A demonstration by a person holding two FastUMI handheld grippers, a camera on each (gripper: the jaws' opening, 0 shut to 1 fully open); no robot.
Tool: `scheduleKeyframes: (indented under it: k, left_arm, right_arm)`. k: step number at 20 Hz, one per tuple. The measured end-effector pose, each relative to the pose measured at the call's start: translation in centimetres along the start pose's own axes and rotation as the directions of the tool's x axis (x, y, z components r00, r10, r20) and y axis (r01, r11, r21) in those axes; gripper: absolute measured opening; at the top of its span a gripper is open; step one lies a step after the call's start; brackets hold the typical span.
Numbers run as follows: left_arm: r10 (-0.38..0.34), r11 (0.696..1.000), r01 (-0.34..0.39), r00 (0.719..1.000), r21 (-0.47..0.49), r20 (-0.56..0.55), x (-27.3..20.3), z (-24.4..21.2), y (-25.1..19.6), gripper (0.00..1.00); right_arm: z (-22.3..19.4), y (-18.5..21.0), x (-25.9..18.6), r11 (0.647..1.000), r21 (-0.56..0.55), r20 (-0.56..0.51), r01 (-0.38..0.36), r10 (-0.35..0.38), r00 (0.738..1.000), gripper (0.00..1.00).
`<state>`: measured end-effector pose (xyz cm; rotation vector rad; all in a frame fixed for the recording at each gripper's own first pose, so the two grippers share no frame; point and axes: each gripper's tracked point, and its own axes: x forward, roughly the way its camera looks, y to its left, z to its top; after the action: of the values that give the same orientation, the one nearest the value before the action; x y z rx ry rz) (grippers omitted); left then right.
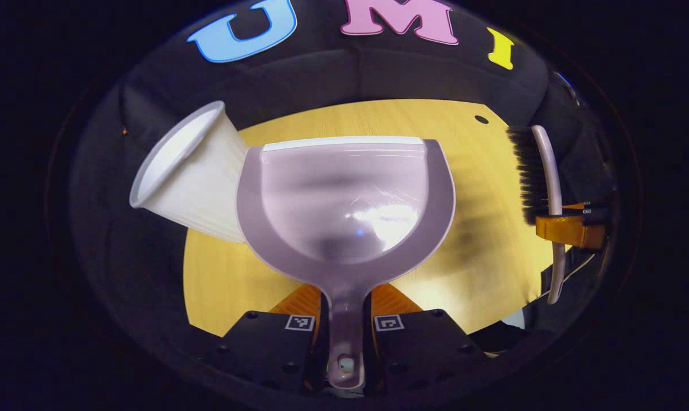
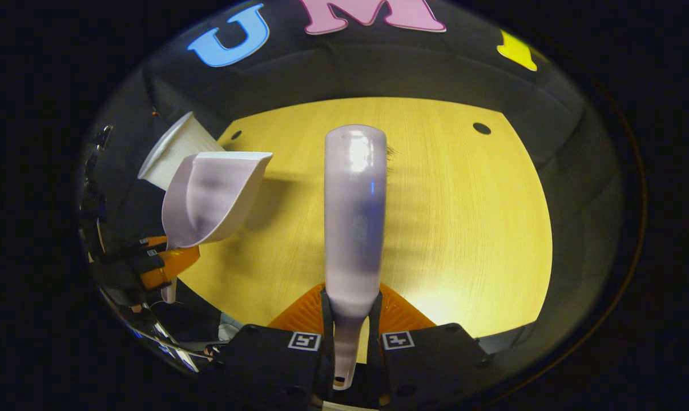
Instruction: Pick up the small broom and dustpan from the desktop, sweep the trash into the dustpan with the broom, and then empty the trash into the garbage bin.
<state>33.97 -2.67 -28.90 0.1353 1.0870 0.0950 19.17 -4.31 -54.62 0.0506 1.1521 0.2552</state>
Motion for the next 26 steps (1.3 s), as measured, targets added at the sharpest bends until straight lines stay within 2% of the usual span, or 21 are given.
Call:
scheduleKeyframes:
  k: [2, 4, 9, 11, 14, 19, 22, 23, 24, 26]
  left_arm:
    - [-0.053, 0.998, 0.050, 0.996, -0.046, -0.067, 0.5, -0.5, -2.2, 0.22]
    - [-0.079, 0.995, 0.070, 0.989, -0.071, -0.126, 0.1, -0.3, -3.5, 0.22]
    - [-0.084, 0.994, 0.064, 0.971, -0.092, -0.225, -3.2, 1.7, -4.9, 0.22]
    - [-0.070, 0.994, 0.048, 0.968, -0.099, -0.239, -4.0, 2.8, -5.2, 0.22]
    - [-0.055, 0.996, 0.037, 0.966, -0.077, -0.251, -3.6, 2.4, -5.5, 0.20]
    - [-0.049, 0.998, 0.034, 0.964, -0.058, -0.263, -3.7, 2.1, -5.2, 0.23]
    - [-0.051, 0.998, 0.038, 0.966, -0.057, -0.252, -3.6, 2.0, -5.1, 0.25]
    - [-0.055, 0.997, 0.040, 0.964, -0.063, -0.261, -3.7, 1.9, -5.1, 0.27]
    - [-0.057, 0.997, 0.040, 0.962, -0.072, -0.266, -4.1, 1.6, -5.2, 0.28]
    - [-0.046, 0.998, 0.032, 0.965, -0.059, -0.257, -4.6, 1.9, -5.1, 0.31]
  right_arm:
    - [-1.1, -0.3, 1.9, 1.000, 0.011, -0.065, 0.021, -0.020, 0.998, 0.25]
    - [-2.0, -0.1, 4.0, 0.999, 0.002, -0.118, 0.043, -0.042, 0.992, 0.25]
    - [-5.7, 0.1, 8.8, 0.995, 0.017, -0.253, 0.096, -0.089, 0.963, 0.25]
    - [-5.9, 0.0, 9.6, 0.994, 0.041, -0.296, 0.100, -0.083, 0.951, 0.25]
    - [-6.6, -1.2, 10.2, 0.990, 0.033, -0.306, 0.134, -0.118, 0.945, 0.25]
    - [-6.1, -0.6, 10.4, 0.991, 0.039, -0.304, 0.131, -0.113, 0.946, 0.26]
    - [-6.3, -0.3, 10.4, 0.991, 0.026, -0.314, 0.130, -0.115, 0.942, 0.34]
    - [-6.6, -0.6, 10.3, 0.990, 0.010, -0.321, 0.140, -0.130, 0.938, 0.28]
    - [-6.7, -0.7, 10.2, 0.989, 0.005, -0.318, 0.146, -0.137, 0.938, 0.40]
    - [-6.7, -0.7, 9.7, 0.989, 0.007, -0.317, 0.146, -0.136, 0.939, 0.41]
